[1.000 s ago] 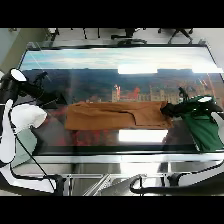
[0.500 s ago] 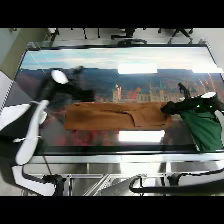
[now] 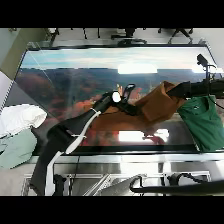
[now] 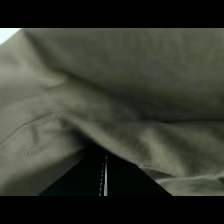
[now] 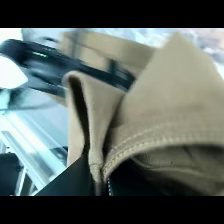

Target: Fold the shirts.

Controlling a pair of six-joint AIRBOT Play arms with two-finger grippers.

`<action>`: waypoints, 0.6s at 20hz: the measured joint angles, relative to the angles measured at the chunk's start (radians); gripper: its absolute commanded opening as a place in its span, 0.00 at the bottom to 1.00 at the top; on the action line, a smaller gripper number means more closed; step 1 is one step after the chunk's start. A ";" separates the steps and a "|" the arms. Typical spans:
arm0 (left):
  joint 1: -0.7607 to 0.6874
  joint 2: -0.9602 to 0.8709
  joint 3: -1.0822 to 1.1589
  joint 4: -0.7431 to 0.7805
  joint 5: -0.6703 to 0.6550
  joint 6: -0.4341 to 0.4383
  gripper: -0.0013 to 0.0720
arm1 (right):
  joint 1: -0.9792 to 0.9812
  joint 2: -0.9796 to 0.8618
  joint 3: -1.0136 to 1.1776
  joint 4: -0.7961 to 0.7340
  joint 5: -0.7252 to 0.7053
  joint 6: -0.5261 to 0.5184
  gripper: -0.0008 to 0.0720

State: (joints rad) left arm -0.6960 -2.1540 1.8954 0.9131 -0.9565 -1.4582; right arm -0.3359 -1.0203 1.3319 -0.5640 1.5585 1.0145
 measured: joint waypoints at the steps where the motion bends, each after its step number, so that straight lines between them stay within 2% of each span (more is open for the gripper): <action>1: -0.008 -0.034 0.050 -0.019 -0.016 -0.001 0.04 | 0.000 0.008 0.003 0.004 0.005 0.008 0.03; 4: 0.016 -0.066 0.141 -0.087 -0.095 -0.003 0.04 | 0.000 0.019 0.010 0.022 0.012 0.015 0.03; 6: 0.076 -0.012 0.143 -0.143 -0.169 0.022 0.04 | 0.001 0.016 0.011 0.023 0.015 0.026 0.03; 9: 0.220 0.154 0.105 -0.208 -0.315 0.063 0.04 | 0.034 0.006 0.012 0.024 -0.002 0.041 0.03; 12: 0.381 0.344 0.081 -0.239 -0.443 0.081 0.04 | 0.153 -0.004 0.012 0.027 -0.077 0.057 0.03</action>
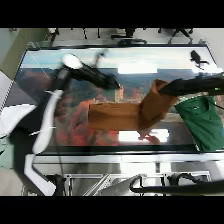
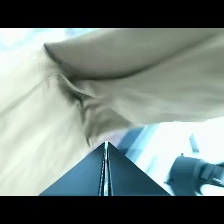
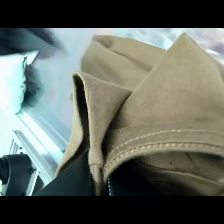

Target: Fold the shirts.

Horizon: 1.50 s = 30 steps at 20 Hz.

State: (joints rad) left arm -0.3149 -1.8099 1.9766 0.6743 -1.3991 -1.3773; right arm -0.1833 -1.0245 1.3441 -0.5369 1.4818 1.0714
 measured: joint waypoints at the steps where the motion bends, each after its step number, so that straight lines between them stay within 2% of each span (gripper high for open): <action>1: 0.054 0.063 -0.005 -0.006 -0.035 0.004 0.04 | 0.059 -0.006 0.000 0.000 -0.040 0.003 0.03; 5: 0.229 0.258 -0.013 -0.015 -0.089 0.014 0.04 | 0.376 -0.087 0.000 0.002 -0.285 0.029 0.05; 6: 0.257 0.291 -0.014 -0.021 -0.094 0.021 0.04 | 0.470 -0.129 0.000 0.004 -0.375 0.029 0.20; 7: 0.283 0.323 -0.015 -0.021 -0.099 0.029 0.04 | 0.553 -0.173 0.000 0.004 -0.465 0.024 0.70; 8: 0.301 0.348 -0.015 -0.021 -0.101 0.039 0.04 | 0.634 -0.223 0.001 0.005 -0.573 0.002 0.86; 10: 0.319 0.378 -0.015 -0.022 -0.102 0.055 0.04 | 0.758 -0.322 0.005 0.004 -0.771 -0.047 0.86; 11: 0.321 0.387 -0.016 -0.021 -0.103 0.059 0.04 | 0.795 -0.355 0.010 0.004 -0.846 -0.064 0.78; 12: 0.322 0.393 -0.016 -0.021 -0.108 0.063 0.04 | 0.814 -0.370 0.013 0.003 -0.887 -0.075 0.63; 16: 0.315 0.405 -0.016 -0.022 -0.114 0.074 0.04 | 0.768 -0.304 0.020 -0.053 -0.864 -0.091 0.61; 17: 0.314 0.406 -0.016 -0.021 -0.116 0.077 0.04 | 0.728 -0.272 0.021 -0.091 -0.830 -0.063 0.62; 18: 0.313 0.407 -0.016 -0.022 -0.117 0.077 0.04 | 0.678 -0.236 0.021 -0.142 -0.785 -0.024 0.71; 19: 0.312 0.408 -0.016 -0.022 -0.118 0.077 0.04 | 0.623 -0.206 0.021 -0.193 -0.737 0.019 0.90; 20: 0.312 0.408 -0.016 -0.022 -0.121 0.077 0.04 | 0.558 -0.178 0.021 -0.254 -0.674 0.068 0.94; 23: 0.312 0.409 -0.016 -0.022 -0.120 0.078 0.04 | 0.391 -0.144 -0.001 -0.388 -0.473 0.177 0.94; 25: 0.312 0.409 -0.016 -0.024 -0.121 0.078 0.04 | 0.319 -0.151 -0.045 -0.434 -0.394 0.217 0.94; 28: 0.312 0.409 -0.016 -0.024 -0.121 0.079 0.04 | 0.277 -0.204 -0.106 -0.441 -0.327 0.230 0.93; 30: 0.312 0.409 -0.016 -0.023 -0.121 0.079 0.04 | 0.271 -0.253 -0.127 -0.393 -0.310 0.205 0.93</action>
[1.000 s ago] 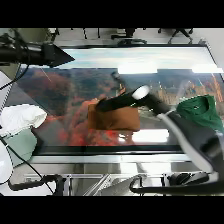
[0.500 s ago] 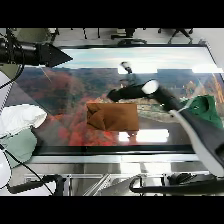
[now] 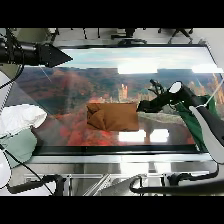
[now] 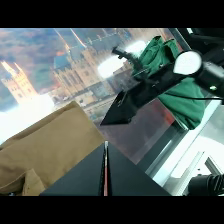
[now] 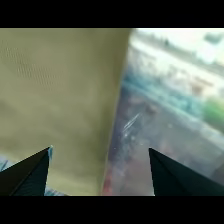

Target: Fold the shirts.

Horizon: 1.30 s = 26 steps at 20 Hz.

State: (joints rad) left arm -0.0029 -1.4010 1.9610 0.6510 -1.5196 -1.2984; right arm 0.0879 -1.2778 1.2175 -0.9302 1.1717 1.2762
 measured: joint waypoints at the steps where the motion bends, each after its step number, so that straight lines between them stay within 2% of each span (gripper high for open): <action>1: 0.000 0.000 0.000 0.000 0.000 0.000 0.04 | 0.002 -0.023 -0.005 0.025 0.008 -0.014 0.93; 4: 0.000 0.000 0.000 0.001 0.000 0.000 0.04 | 0.023 -0.088 -0.014 0.100 0.025 -0.052 0.92; 5: 0.000 0.000 0.000 0.002 -0.001 0.000 0.04 | 0.034 -0.105 -0.015 0.140 0.029 -0.072 0.80; 6: 0.000 0.000 0.000 0.002 0.000 0.000 0.04 | 0.042 -0.120 -0.017 0.171 0.031 -0.097 0.51; 7: 0.000 0.000 0.000 0.002 0.000 0.000 0.04 | 0.048 -0.133 -0.019 0.194 0.025 -0.125 0.15; 8: 0.000 0.000 0.000 0.001 0.000 0.000 0.04 | 0.051 -0.141 -0.020 0.241 0.023 -0.156 0.04; 11: 0.000 0.000 0.000 0.000 0.000 0.000 0.04 | 0.043 -0.130 0.020 0.375 0.053 -0.233 0.03; 15: 0.000 0.000 0.000 0.000 -0.003 0.000 0.04 | -0.045 -0.026 0.195 0.451 0.095 -0.252 0.03; 18: 0.000 0.000 0.000 0.000 -0.007 -0.001 0.04 | -0.171 0.063 0.325 0.464 0.118 -0.211 0.03; 22: 0.000 0.000 0.000 0.000 -0.016 -0.003 0.04 | -0.418 0.160 0.395 0.462 0.108 -0.151 0.03; 26: 0.000 0.000 0.000 0.000 -0.026 -0.010 0.04 | -0.676 0.230 0.414 0.380 0.103 -0.063 0.03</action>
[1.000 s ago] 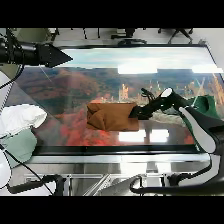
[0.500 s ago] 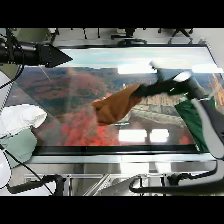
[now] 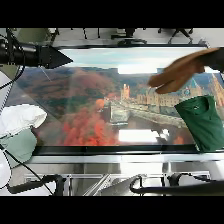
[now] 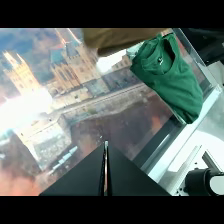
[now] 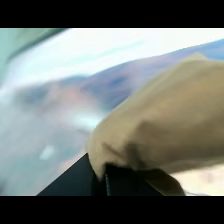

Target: Fold the shirts.

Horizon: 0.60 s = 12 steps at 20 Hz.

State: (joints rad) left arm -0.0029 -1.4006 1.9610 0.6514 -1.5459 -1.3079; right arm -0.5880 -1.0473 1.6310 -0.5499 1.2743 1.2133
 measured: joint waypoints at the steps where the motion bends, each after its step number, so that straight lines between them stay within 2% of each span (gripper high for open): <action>1: 0.000 0.000 0.000 0.000 -0.003 0.000 0.04 | -0.053 0.019 0.002 -0.038 0.007 0.033 0.03; 7: -0.013 0.000 0.000 0.000 -0.006 0.000 0.04 | -0.196 0.139 -0.051 -0.343 0.111 0.234 0.03; 12: -0.061 0.000 0.000 0.001 -0.007 0.007 0.04 | -0.219 0.270 -0.299 -0.647 0.174 0.372 0.03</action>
State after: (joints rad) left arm -0.0643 -1.4006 1.9610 0.6525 -1.5528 -1.3006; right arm -0.8066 -0.7769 1.3319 -1.1969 1.4479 1.5852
